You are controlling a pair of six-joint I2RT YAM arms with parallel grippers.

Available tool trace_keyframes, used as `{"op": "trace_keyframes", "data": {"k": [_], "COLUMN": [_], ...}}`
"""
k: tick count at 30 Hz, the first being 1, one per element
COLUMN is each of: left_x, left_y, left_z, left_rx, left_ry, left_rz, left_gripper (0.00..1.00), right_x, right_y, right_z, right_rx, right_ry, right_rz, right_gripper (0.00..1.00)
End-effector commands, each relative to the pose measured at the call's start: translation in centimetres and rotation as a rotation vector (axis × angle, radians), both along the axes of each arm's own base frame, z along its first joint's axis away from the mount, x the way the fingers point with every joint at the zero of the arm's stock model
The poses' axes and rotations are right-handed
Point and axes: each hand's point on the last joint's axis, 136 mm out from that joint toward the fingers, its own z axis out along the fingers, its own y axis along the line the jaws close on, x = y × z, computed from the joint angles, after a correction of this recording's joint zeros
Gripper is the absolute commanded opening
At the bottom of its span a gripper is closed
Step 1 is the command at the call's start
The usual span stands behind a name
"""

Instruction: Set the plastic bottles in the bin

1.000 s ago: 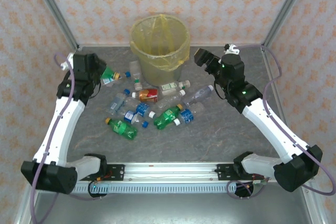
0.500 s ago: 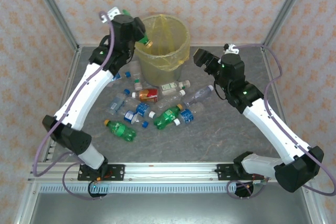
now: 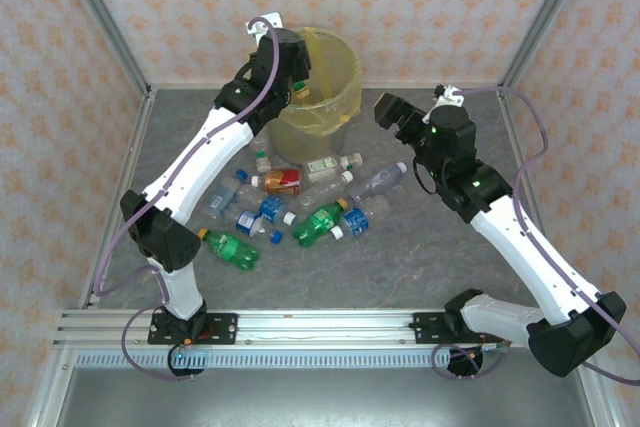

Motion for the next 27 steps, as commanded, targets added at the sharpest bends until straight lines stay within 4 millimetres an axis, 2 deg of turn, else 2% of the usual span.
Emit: {"op": "trace_keyframes", "data": {"k": [1, 3, 5, 6, 17, 23, 27], "left_x": [-0.3, -0.4, -0.7, -0.9, -3.5, -6.1, -8.5], "left_y": [0.6, 0.5, 0.7, 0.7, 2.4, 4.4, 5.9], "left_z": [1.3, 1.5, 2.0, 2.2, 3.4, 1.9, -0.2], "left_rx": [0.036, 0.035, 0.029, 0.028, -0.011, -0.038, -0.064], "left_ry": [-0.016, -0.018, -0.024, -0.027, -0.031, -0.003, 0.018], "left_rz": [0.015, 0.005, 0.007, 0.007, 0.029, 0.076, 0.107], "left_gripper": [0.77, 0.82, 0.97, 0.99, 0.99, 0.99, 0.99], "right_x": [-0.7, -0.7, -0.7, -0.7, -0.4, 0.0, 0.3], "right_y": [-0.4, -0.3, -0.2, -0.1, 1.3, 2.4, 3.4], "right_z": [0.7, 0.5, 0.5, 0.5, 0.0, -0.3, -0.5], "right_rx": [0.014, 0.013, 0.014, 0.016, 0.027, 0.033, 0.033], "right_ry": [-0.012, -0.009, -0.010, -0.012, -0.014, -0.014, -0.016], "right_rz": [-0.012, -0.007, 0.000, 0.002, 0.058, 0.095, 0.130], "right_gripper": [1.00, 1.00, 1.00, 1.00, 1.00, 1.00, 1.00]}}
